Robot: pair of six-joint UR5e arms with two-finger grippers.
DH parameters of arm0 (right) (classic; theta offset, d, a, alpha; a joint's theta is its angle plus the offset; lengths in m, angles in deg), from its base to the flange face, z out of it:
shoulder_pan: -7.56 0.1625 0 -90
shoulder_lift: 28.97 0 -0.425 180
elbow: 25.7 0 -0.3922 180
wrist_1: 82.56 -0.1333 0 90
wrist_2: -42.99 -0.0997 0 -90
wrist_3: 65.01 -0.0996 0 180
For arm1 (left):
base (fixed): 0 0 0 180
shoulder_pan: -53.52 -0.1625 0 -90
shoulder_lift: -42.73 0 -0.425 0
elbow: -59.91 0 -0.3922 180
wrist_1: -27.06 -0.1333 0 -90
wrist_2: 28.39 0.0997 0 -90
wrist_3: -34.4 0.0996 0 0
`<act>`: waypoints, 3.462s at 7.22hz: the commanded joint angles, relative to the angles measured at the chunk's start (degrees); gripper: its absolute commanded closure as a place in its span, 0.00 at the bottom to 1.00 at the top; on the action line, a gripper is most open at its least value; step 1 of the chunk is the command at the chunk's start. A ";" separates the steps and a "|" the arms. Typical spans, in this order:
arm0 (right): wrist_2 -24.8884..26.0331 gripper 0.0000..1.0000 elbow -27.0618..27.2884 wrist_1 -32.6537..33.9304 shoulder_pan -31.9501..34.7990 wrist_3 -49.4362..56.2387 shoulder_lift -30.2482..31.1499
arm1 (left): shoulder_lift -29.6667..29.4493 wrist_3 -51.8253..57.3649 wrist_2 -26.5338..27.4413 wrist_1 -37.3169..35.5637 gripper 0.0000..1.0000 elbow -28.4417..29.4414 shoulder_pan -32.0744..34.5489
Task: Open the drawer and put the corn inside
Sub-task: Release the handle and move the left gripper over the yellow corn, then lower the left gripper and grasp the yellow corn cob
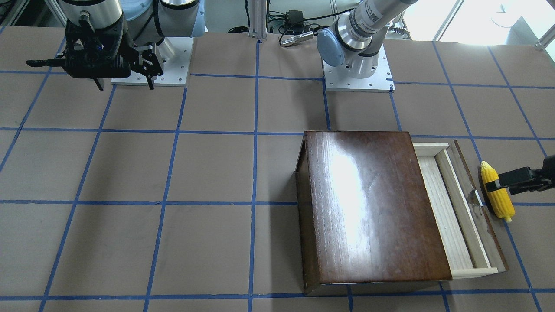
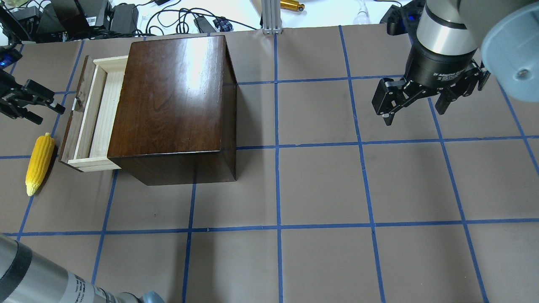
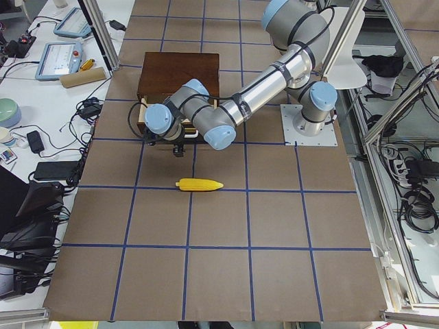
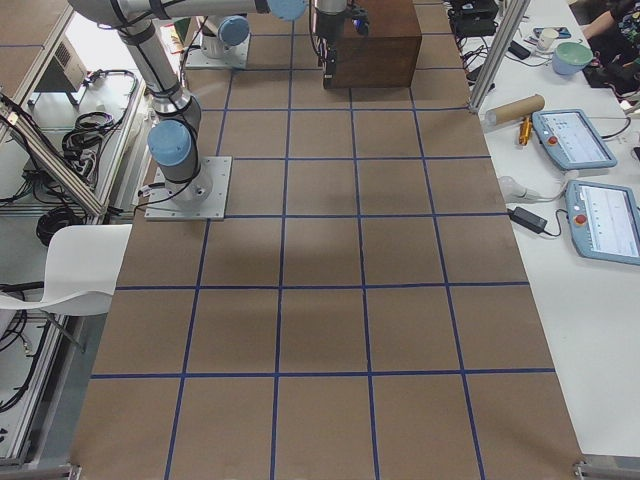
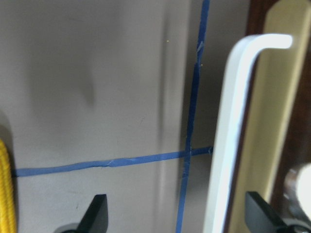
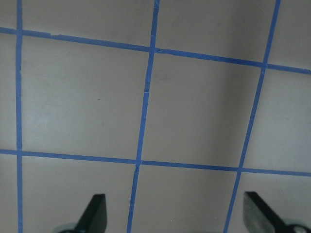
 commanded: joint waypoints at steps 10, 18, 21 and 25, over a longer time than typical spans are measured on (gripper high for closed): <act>0.00 0.00 0.00 0.05 0.00 0.00 0.00 | -5.23 1.47 18.83 -26.74 0.00 -11.01 -3.21; 0.00 0.00 0.00 0.05 0.00 0.00 0.00 | -7.87 6.22 16.45 -34.16 0.69 -15.44 -4.27; 0.00 0.00 0.00 0.05 0.00 0.00 0.00 | -7.87 6.22 16.45 -34.16 1.00 -15.35 -4.27; 0.00 0.00 0.00 0.05 0.00 0.00 0.00 | -7.70 6.31 16.45 -34.16 1.00 -15.35 -4.27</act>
